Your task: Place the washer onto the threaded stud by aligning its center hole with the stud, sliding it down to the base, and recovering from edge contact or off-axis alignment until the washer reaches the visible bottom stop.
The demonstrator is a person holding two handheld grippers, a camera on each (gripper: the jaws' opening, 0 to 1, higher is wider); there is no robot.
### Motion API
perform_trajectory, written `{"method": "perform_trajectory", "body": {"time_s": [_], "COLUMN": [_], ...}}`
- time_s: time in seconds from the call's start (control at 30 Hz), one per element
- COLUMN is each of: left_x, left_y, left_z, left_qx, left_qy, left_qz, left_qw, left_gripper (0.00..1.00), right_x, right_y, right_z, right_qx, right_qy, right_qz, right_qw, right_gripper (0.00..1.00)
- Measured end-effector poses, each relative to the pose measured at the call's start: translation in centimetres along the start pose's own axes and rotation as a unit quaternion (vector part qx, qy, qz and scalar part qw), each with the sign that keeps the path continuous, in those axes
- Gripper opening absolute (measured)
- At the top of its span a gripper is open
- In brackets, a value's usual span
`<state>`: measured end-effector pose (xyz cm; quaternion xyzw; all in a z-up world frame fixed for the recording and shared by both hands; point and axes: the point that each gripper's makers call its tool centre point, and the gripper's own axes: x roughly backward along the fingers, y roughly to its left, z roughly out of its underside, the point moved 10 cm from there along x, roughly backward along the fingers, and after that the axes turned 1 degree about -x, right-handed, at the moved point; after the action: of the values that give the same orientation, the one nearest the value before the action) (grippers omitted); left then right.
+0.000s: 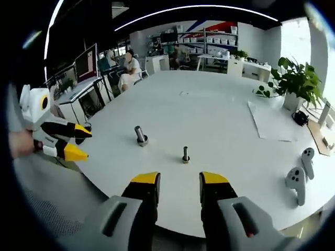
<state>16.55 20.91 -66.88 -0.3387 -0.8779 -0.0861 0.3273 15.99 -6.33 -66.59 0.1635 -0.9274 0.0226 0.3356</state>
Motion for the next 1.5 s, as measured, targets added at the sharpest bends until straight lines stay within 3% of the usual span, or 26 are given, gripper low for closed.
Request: {"method": "perform_trajectory", "body": {"time_s": [0.13,0.53,1.5], "left_x": [0.25,0.26,0.20], "left_y": [0.40,0.57,0.40], "left_z": [-0.15,-0.47,-0.25], "left_qx": [0.003,0.016,0.013], "left_qy": [-0.009,-0.021,-0.014], "left_qz": [-0.012,-0.016,-0.011], "left_qw": [0.9999,0.9995,0.9998], "left_gripper": [0.40,0.39,0.39], "right_x": [-0.12,-0.59,-0.79], "right_y": [-0.26,-0.18,-0.02], "right_z": [0.16,0.57,0.84], "right_qx": [-0.013,0.009,0.016], "right_qy": [0.000,0.018,0.027], "right_qz": [-0.001,-0.001,-0.005], "right_qw": [0.9999,0.9998,0.9995], "right_gripper": [0.32,0.33,0.33]}}
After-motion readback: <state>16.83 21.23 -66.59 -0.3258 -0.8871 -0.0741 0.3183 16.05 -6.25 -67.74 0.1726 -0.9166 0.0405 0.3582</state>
